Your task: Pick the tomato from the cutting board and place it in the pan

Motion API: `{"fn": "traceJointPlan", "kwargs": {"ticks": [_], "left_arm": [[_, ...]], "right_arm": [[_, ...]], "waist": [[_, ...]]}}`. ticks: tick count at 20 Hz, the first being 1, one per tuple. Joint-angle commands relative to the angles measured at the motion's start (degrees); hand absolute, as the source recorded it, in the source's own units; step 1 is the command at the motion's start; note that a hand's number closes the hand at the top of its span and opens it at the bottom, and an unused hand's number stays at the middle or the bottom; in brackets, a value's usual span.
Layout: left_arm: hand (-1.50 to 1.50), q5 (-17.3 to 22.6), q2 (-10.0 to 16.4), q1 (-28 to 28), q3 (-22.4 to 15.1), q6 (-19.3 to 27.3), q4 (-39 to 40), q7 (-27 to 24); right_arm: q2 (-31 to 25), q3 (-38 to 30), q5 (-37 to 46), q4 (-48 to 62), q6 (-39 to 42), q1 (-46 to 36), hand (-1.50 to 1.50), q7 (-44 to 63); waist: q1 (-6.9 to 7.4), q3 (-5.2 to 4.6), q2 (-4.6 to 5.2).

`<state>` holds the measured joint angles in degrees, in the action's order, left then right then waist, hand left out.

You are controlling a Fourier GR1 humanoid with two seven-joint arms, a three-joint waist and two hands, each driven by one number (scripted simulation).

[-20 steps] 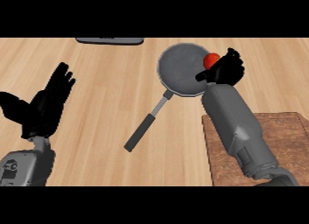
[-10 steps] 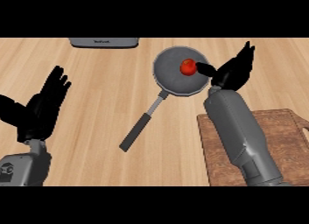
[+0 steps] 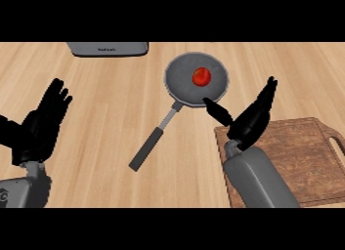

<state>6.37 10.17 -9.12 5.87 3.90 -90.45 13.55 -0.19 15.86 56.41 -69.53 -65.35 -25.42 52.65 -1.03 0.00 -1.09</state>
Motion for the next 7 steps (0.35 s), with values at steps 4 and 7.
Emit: {"fn": "traceJointPlan", "kwargs": {"ticks": [4, 7], "left_arm": [[0.0, -1.97, -2.25, -1.94, -1.79, 3.03, -1.11, 2.11], [0.0, 0.84, 0.89, -0.75, 1.1, -0.96, -0.39, 0.87]], "right_arm": [[0.18, 11.15, 13.06, -19.53, -4.98, 19.99, -1.5, 8.45], [0.18, 13.94, 20.67, -26.58, -2.81, 26.65, -1.5, 12.92]], "waist": [[-0.53, -0.07, 0.52], [0.05, -0.07, 0.74]]}}
